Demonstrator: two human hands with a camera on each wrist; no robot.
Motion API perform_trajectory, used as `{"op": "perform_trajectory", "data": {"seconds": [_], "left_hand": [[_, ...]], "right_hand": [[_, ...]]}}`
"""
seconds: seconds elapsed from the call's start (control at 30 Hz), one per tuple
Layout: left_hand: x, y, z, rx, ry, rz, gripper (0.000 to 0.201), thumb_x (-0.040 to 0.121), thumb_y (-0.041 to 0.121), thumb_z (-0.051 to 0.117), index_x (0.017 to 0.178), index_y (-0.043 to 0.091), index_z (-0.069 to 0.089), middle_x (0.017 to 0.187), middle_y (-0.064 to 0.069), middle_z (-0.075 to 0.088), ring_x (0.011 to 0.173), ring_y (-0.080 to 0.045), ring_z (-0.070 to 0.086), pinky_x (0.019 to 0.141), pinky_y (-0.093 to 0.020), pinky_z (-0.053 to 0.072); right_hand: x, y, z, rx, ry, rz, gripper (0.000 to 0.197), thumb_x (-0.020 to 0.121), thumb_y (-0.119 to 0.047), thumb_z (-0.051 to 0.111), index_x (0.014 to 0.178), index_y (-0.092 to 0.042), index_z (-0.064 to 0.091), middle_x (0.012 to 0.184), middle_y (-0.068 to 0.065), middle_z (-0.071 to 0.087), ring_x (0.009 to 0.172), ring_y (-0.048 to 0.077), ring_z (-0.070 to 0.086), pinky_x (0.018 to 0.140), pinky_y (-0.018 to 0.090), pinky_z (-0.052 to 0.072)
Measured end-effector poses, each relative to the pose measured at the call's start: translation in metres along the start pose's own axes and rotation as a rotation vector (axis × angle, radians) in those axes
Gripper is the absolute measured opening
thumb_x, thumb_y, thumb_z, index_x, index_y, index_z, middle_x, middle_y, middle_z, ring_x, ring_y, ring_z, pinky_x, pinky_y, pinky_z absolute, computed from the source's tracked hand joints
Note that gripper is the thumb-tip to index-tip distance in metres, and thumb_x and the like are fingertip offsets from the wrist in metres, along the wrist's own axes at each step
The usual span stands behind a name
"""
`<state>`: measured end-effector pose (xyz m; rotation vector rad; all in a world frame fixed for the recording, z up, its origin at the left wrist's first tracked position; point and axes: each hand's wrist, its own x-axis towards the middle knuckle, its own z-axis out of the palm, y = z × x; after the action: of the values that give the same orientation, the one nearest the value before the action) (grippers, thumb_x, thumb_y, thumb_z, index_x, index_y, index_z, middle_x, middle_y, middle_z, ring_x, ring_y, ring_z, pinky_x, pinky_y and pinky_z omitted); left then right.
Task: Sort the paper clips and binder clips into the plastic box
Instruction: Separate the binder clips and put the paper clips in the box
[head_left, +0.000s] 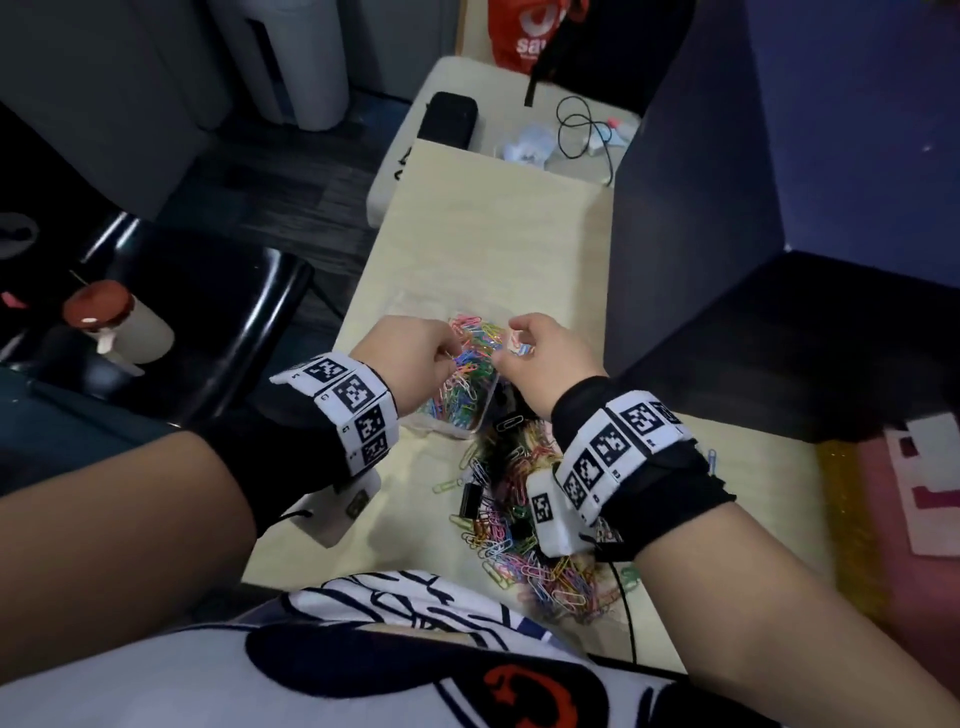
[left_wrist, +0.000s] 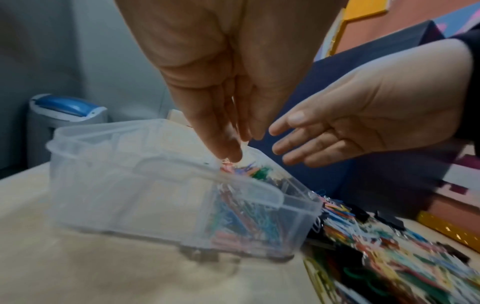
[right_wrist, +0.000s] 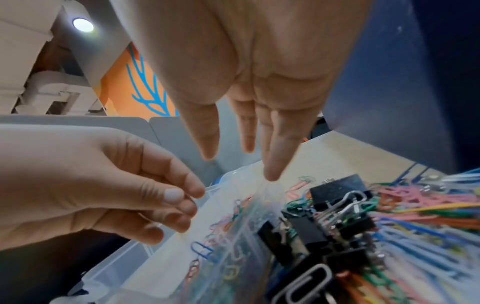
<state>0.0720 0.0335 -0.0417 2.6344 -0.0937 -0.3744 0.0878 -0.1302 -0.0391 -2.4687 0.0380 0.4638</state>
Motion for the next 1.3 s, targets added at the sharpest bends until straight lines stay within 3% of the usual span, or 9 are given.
{"op": "perform_trajectory", "data": {"seconds": [0.17, 0.3, 0.4, 0.53, 0.63, 0.83, 0.97, 1.1, 1.3], "left_hand": [[-0.006, 0.021, 0.008, 0.097, -0.116, 0.143, 0.023, 0.090, 0.019, 0.054, 0.110, 0.020, 0.066, 0.110, -0.002, 0.066, 0.103, -0.021, 0.059, 0.084, -0.027, 0.044], [-0.014, 0.052, 0.030, 0.255, -0.306, 0.374, 0.026, 0.089, 0.018, 0.053, 0.112, 0.022, 0.064, 0.112, -0.002, 0.063, 0.105, -0.022, 0.058, 0.089, -0.033, 0.049], [-0.023, 0.071, 0.049, 0.443, -0.504, 0.519, 0.025, 0.088, 0.021, 0.056, 0.113, 0.022, 0.061, 0.114, -0.003, 0.057, 0.105, -0.024, 0.057, 0.081, -0.034, 0.049], [-0.027, 0.080, 0.066, 0.606, -0.629, 0.593, 0.038, 0.086, 0.030, 0.063, 0.120, 0.018, 0.053, 0.114, -0.006, 0.051, 0.103, -0.027, 0.055, 0.072, -0.034, 0.046], [-0.025, 0.079, 0.070, 0.648, -0.626, 0.579, 0.052, 0.080, 0.044, 0.068, 0.122, 0.021, 0.049, 0.112, -0.006, 0.049, 0.103, -0.030, 0.054, 0.080, -0.043, 0.052], [-0.023, 0.087, 0.071, 0.645, -0.550, 0.542, 0.038, 0.088, 0.034, 0.057, 0.123, 0.019, 0.049, 0.114, -0.006, 0.049, 0.106, -0.028, 0.052, 0.074, -0.039, 0.047], [-0.029, 0.093, 0.076, 0.618, -0.525, 0.566, 0.050, 0.085, 0.052, 0.056, 0.123, 0.019, 0.048, 0.114, -0.005, 0.049, 0.106, -0.028, 0.052, 0.082, -0.042, 0.050], [-0.035, 0.099, 0.084, 0.716, -0.593, 0.610, 0.071, 0.073, 0.067, 0.062, 0.126, 0.022, 0.048, 0.115, -0.004, 0.052, 0.107, -0.028, 0.052, 0.085, -0.045, 0.050], [-0.037, 0.104, 0.086, 0.746, -0.565, 0.620, 0.049, 0.080, 0.050, 0.060, 0.121, 0.023, 0.055, 0.113, -0.004, 0.052, 0.105, -0.027, 0.051, 0.083, -0.041, 0.046]], "right_hand": [[-0.018, 0.035, -0.021, -0.209, -0.043, 0.151, 0.027, 0.089, -0.030, 0.061, 0.114, -0.020, 0.061, 0.113, 0.005, 0.065, 0.104, 0.025, 0.061, 0.089, 0.034, 0.050], [-0.042, 0.065, -0.039, -0.466, -0.233, 0.272, 0.023, 0.090, -0.026, 0.060, 0.111, -0.018, 0.064, 0.114, 0.005, 0.065, 0.105, 0.023, 0.060, 0.084, 0.027, 0.047], [-0.060, 0.083, -0.039, -0.678, -0.410, 0.308, 0.027, 0.091, -0.023, 0.054, 0.113, -0.012, 0.064, 0.114, 0.007, 0.065, 0.103, 0.024, 0.061, 0.085, 0.029, 0.049], [-0.082, 0.100, -0.026, -0.674, -0.514, 0.385, 0.037, 0.080, -0.043, 0.069, 0.100, -0.012, 0.063, 0.091, 0.004, 0.063, 0.084, 0.023, 0.060, 0.068, 0.029, 0.049], [-0.094, 0.105, -0.016, -0.609, -0.445, 0.391, 0.044, 0.080, -0.047, 0.069, 0.102, -0.012, 0.055, 0.090, 0.004, 0.059, 0.087, 0.023, 0.059, 0.069, 0.031, 0.049], [-0.095, 0.115, -0.010, -0.581, -0.295, 0.317, 0.024, 0.090, -0.014, 0.057, 0.114, -0.010, 0.055, 0.110, 0.010, 0.063, 0.102, 0.026, 0.060, 0.074, 0.028, 0.045], [-0.087, 0.123, -0.020, -0.610, -0.319, 0.324, 0.022, 0.090, -0.018, 0.058, 0.110, -0.013, 0.064, 0.109, 0.006, 0.065, 0.100, 0.025, 0.062, 0.080, 0.029, 0.049], [-0.086, 0.135, -0.041, -0.557, -0.194, 0.415, 0.025, 0.092, -0.030, 0.053, 0.107, -0.012, 0.062, 0.105, 0.007, 0.066, 0.096, 0.026, 0.062, 0.078, 0.031, 0.050], [-0.088, 0.161, -0.071, -0.515, -0.028, 0.603, 0.029, 0.095, -0.017, 0.044, 0.118, -0.002, 0.053, 0.116, 0.016, 0.060, 0.104, 0.033, 0.060, 0.082, 0.035, 0.049]]}}
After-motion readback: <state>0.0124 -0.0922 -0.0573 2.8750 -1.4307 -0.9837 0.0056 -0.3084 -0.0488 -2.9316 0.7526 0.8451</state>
